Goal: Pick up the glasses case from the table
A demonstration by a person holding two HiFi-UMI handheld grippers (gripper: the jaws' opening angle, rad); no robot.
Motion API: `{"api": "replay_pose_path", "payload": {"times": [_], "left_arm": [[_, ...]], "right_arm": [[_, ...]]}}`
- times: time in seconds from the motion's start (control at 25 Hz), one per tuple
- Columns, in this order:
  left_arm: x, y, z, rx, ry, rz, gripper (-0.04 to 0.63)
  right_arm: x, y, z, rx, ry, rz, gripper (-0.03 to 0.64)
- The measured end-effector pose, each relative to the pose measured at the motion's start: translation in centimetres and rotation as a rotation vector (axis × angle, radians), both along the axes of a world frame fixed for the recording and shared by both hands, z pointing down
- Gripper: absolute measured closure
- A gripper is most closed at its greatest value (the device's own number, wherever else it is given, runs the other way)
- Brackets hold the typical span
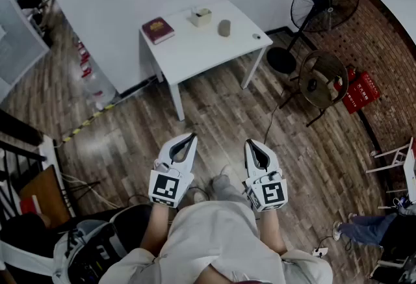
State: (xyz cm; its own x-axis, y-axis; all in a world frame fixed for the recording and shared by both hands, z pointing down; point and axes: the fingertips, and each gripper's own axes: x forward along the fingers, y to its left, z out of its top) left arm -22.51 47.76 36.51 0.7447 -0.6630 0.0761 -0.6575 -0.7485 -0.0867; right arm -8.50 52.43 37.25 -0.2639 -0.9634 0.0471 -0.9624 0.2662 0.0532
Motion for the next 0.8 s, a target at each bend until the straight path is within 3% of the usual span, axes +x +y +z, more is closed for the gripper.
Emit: {"api": "replay_pose_path", "payload": {"times": [0.12, 0.36, 0.8], "left_arm": [[0.0, 0.0, 0.4, -0.009, 0.003, 0.007, 0.577], [0.8, -1.7, 0.8, -0.016, -0.004, 0.024, 0.577], [5.2, -12.5, 0.4, -0.039, -0.015, -0.027, 0.577]], "right_arm": [[0.1, -0.4, 0.1, 0.005, -0.045, 0.011, 0.614], [-0.1, -2.3, 1.0, -0.025, -0.025, 0.009, 0.614], [4.8, -13.3, 1.1, -0.034, -0.051, -0.016, 0.614]]}}
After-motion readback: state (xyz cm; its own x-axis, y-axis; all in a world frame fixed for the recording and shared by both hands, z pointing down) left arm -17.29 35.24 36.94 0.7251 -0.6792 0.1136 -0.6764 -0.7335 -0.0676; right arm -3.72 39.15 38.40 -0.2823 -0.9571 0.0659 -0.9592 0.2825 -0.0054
